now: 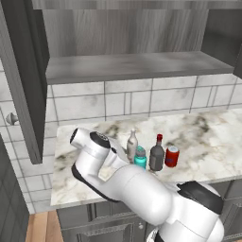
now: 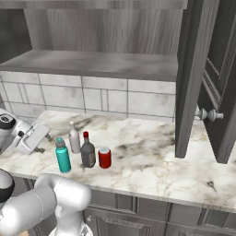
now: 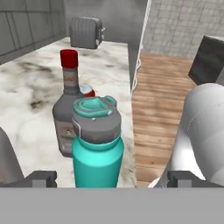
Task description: Sort all alcoholic drinks to one cabinet, and non-alcoholic drinks to the other.
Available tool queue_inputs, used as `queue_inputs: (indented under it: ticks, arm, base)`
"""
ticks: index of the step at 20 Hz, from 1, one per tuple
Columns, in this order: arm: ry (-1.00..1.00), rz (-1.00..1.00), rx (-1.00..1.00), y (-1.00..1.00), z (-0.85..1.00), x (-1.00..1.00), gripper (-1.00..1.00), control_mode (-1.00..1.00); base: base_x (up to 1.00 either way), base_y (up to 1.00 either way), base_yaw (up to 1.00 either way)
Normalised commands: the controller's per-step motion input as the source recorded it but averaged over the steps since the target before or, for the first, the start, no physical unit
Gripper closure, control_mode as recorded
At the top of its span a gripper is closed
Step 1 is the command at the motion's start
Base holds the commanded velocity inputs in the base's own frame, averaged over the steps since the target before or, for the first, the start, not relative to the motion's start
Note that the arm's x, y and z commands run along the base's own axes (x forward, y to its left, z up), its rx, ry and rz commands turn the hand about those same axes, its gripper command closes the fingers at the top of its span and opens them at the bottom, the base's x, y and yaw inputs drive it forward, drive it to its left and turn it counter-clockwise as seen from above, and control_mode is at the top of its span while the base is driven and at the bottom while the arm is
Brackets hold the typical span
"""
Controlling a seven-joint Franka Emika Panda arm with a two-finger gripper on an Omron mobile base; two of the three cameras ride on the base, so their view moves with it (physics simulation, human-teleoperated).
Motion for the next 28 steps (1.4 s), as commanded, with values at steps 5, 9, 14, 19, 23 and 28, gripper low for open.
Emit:
queue_inputs:
  ticks: [5,9,14,19,23,28]
  arm:
    - [0.02,0.0,-0.09,-0.13,-0.04,0.0,-1.0,-1.0]
    - [0.04,0.0,-0.03,-0.09,-0.08,-0.01,-1.0,-1.0]
    - [0.04,0.0,0.0,-0.07,-0.11,0.0,-1.0,-1.0]
    - [0.02,0.0,0.0,-0.03,-0.07,0.0,-1.0,-1.0]
    - [0.02,0.0,0.0,0.0,-0.07,0.0,-1.0,-1.0]
    - [0.0,0.0,0.0,-0.07,-0.06,-0.01,-1.0,-1.0]
  base:
    - [0.0,0.0,0.0]
    - [0.0,0.0,0.0]
    - [0.0,0.0,0.0]
    - [0.0,0.0,0.0]
    - [0.0,0.0,0.0]
    - [0.0,0.0,0.0]
